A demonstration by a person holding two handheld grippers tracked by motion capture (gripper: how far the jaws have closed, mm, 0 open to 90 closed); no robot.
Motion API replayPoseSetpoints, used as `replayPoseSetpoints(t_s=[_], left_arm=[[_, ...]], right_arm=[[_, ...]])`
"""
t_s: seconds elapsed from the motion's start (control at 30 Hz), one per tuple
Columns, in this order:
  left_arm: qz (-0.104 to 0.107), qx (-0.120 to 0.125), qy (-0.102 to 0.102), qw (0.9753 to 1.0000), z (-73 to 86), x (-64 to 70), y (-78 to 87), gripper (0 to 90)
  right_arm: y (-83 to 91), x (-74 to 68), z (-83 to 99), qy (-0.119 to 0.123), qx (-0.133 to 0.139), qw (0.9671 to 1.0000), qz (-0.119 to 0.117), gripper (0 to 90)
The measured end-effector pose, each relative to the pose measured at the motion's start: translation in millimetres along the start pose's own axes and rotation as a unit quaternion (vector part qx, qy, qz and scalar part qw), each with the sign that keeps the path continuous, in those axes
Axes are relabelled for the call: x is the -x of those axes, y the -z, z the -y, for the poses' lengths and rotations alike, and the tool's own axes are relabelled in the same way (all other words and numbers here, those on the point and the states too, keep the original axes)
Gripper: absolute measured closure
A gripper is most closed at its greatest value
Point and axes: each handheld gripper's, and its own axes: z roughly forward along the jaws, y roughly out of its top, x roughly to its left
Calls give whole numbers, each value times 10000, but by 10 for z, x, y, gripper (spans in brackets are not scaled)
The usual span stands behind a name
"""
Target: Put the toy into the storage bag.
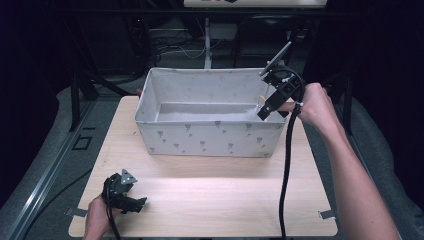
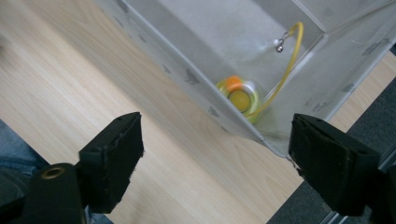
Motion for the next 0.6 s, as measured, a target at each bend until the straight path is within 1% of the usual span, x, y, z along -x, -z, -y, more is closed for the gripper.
replayPoseSetpoints(t_s=[0.1,0.17,0.23,0.27,0.33,0.37,0.4,0.53,0.6], left_arm=[[22,-29,-11,10000,-3,5,-2,42],[23,-36,-24,10000,-4,6,-5,42],[28,-29,-18,10000,-5,7,-5,43],[19,-30,-20,10000,-4,7,-4,42],[24,-29,-17,10000,-3,7,-3,42],[19,-30,-19,10000,-3,7,-3,42],[31,-33,-18,10000,-4,6,-4,42],[24,-41,-50,10000,-6,11,-8,43],[14,-29,-46,10000,-6,14,-11,43]], right_arm=[[22,-88,46,124,73,9999,-37,145],[28,-158,86,189,152,9996,-104,137],[21,-218,122,269,167,9994,-117,118],[3,-251,147,297,197,9992,-187,106],[-17,-290,175,383,160,9990,-171,92],[-41,-312,194,415,143,9988,-206,71],[-72,-343,218,432,139,9988,-189,52],[-183,-420,296,513,74,9984,-237,1],[-257,-459,339,552,46,9981,-277,0]])
